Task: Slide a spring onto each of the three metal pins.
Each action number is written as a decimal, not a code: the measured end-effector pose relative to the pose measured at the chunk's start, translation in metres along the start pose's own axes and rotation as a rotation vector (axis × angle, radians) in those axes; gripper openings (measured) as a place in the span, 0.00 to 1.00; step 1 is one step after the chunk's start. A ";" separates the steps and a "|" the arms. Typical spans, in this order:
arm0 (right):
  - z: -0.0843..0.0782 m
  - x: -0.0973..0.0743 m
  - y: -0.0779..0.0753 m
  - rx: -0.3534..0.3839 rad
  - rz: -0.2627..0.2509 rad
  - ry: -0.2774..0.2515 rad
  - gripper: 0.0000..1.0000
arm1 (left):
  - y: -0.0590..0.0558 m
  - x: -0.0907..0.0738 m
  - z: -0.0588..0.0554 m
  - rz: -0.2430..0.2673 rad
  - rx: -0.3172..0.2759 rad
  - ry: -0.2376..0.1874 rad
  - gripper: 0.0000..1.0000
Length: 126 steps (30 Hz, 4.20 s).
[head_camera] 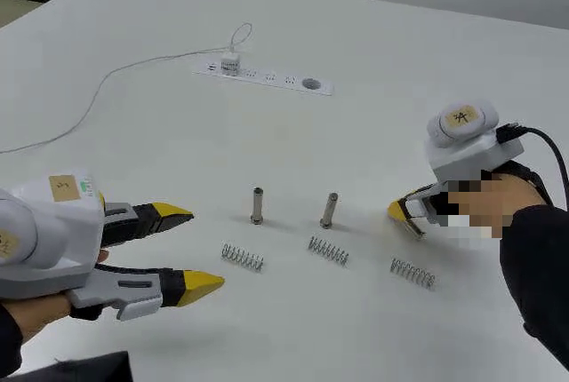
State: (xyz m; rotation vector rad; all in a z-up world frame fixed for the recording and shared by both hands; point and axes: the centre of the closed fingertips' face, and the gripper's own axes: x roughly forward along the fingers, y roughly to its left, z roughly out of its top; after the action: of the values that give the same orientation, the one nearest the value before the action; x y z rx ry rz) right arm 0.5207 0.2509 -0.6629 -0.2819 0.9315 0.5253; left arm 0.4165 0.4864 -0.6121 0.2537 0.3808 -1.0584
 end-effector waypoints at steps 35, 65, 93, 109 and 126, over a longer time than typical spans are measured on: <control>-0.011 -0.047 0.023 0.016 -0.003 -0.164 0.09 | -0.001 -0.001 0.001 -0.002 0.008 0.003 0.54; -0.015 -0.046 0.021 -0.096 -0.019 -0.217 0.10 | -0.001 -0.002 0.002 0.001 0.010 0.002 0.54; -0.076 -0.050 0.045 -0.220 0.155 -0.133 0.16 | -0.005 0.001 0.002 -0.019 0.024 0.013 0.54; -0.084 -0.037 0.046 -0.371 0.233 -0.053 0.15 | -0.007 0.000 0.005 -0.021 0.033 0.024 0.54; -0.082 -0.031 0.046 -0.434 0.282 0.002 0.12 | -0.011 0.001 0.006 -0.040 0.053 0.037 0.53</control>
State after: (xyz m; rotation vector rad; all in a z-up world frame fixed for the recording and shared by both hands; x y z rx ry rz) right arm 0.4244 0.2429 -0.6851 -0.5460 0.8570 0.9903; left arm 0.4085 0.4776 -0.6071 0.3145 0.3922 -1.1054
